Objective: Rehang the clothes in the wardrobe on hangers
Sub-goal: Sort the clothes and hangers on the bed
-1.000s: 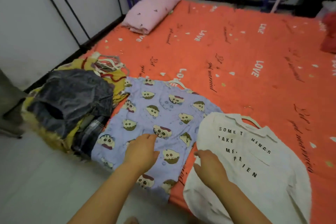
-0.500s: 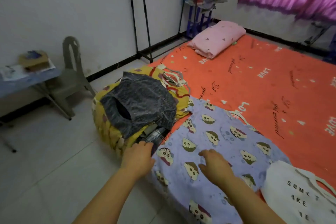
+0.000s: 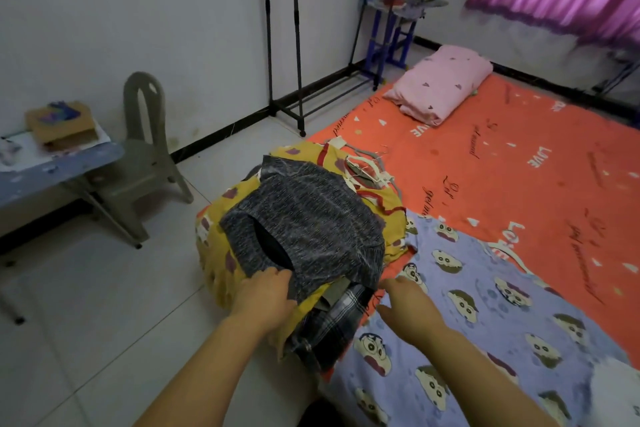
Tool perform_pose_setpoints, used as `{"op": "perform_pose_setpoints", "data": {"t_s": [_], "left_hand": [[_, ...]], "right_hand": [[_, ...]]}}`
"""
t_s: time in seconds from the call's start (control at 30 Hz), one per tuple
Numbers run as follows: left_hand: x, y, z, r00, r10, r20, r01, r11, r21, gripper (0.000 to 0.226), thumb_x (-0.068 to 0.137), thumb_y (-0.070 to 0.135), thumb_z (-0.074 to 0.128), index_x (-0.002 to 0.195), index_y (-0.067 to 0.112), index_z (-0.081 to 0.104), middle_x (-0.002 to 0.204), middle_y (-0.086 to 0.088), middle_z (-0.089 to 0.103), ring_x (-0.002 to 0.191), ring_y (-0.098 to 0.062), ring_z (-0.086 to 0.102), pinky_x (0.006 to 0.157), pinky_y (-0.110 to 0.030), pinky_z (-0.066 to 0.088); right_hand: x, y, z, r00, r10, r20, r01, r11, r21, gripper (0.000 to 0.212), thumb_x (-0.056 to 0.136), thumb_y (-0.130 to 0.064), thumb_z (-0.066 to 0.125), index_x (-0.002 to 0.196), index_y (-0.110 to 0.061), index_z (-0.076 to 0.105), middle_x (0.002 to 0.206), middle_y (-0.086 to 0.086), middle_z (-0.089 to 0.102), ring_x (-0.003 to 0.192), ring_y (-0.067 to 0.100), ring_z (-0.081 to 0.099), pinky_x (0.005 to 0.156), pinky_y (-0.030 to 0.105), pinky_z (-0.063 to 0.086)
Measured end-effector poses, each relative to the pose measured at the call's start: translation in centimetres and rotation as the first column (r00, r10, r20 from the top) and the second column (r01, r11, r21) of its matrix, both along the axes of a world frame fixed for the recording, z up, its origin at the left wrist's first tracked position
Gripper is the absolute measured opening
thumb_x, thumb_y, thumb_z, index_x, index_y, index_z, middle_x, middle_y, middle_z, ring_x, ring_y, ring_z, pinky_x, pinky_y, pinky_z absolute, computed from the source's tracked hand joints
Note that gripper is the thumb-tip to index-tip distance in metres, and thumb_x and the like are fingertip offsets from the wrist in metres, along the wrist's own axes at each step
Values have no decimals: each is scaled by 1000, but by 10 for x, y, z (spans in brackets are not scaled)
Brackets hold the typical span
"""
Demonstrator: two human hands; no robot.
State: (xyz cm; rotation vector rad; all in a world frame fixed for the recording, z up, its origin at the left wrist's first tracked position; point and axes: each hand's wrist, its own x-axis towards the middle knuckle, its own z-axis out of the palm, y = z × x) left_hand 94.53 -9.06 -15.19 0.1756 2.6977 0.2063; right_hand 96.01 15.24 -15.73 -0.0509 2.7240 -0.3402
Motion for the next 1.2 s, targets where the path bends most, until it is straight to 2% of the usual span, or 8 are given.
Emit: {"op": "perform_pose_setpoints", "data": {"t_s": [0.13, 0.27, 0.37, 0.53, 0.7, 0.9, 1.2], "left_hand": [[-63, -11, -8, 999, -39, 29, 40, 999, -22, 55, 92, 43, 49, 139, 20, 34, 132, -5, 46, 116, -25, 48, 91, -38, 43], [-124, -18, -9, 996, -61, 64, 63, 998, -25, 52, 92, 41, 51, 138, 20, 36, 129, -5, 47, 116, -26, 48, 94, -40, 44], [-169, -18, -5, 993, -106, 48, 108, 994, -35, 52, 93, 41, 50, 138, 20, 35, 132, -5, 46, 119, -26, 46, 95, -40, 40], [-233, -17, -14, 972, -230, 53, 231, 972, -30, 51, 93, 41, 49, 137, 20, 37, 127, -4, 48, 116, -24, 47, 89, -37, 40], [-301, -14, -29, 908, -411, 82, 411, 911, 11, 55, 94, 41, 49, 141, 18, 33, 135, -6, 45, 122, -26, 44, 96, -40, 39], [-369, -17, -47, 804, -588, 92, 589, 808, 14, 53, 94, 40, 49, 139, 17, 35, 132, -7, 46, 120, -28, 45, 96, -42, 40], [-423, -6, -92, 783, -619, 67, 614, 785, 78, 53, 95, 36, 49, 141, 19, 31, 135, -5, 44, 121, -26, 44, 98, -42, 41]], "right_hand": [[-65, -15, -17, 1000, -7, 20, 7, 1000, 4, 34, 94, -24, 51, 126, -13, 49, 118, 10, 51, 101, 26, 53, 86, 37, 48], [-118, -29, -26, 996, -26, 82, 28, 999, -17, 38, 95, -28, 52, 130, -16, 45, 124, 10, 49, 106, 26, 52, 89, 40, 47], [-152, -35, -27, 995, -63, 76, 66, 997, -43, 36, 95, -27, 49, 129, -16, 46, 123, 10, 49, 105, 26, 50, 87, 37, 46], [-198, -45, -29, 982, -166, 93, 171, 985, -41, 36, 93, -24, 48, 127, -15, 47, 118, 9, 49, 102, 26, 51, 82, 34, 46], [-229, -56, -37, 932, -345, 111, 346, 938, 11, 38, 92, -26, 50, 129, -16, 48, 121, 8, 51, 107, 26, 52, 87, 36, 47], [-261, -83, -55, 860, -481, 168, 483, 875, 32, 39, 95, -28, 50, 132, -15, 46, 128, 10, 48, 115, 27, 49, 94, 37, 44], [-318, -83, -98, 815, -565, 127, 572, 819, -31, 41, 97, -28, 49, 136, -16, 43, 131, 10, 46, 117, 28, 47, 99, 41, 42]]}}
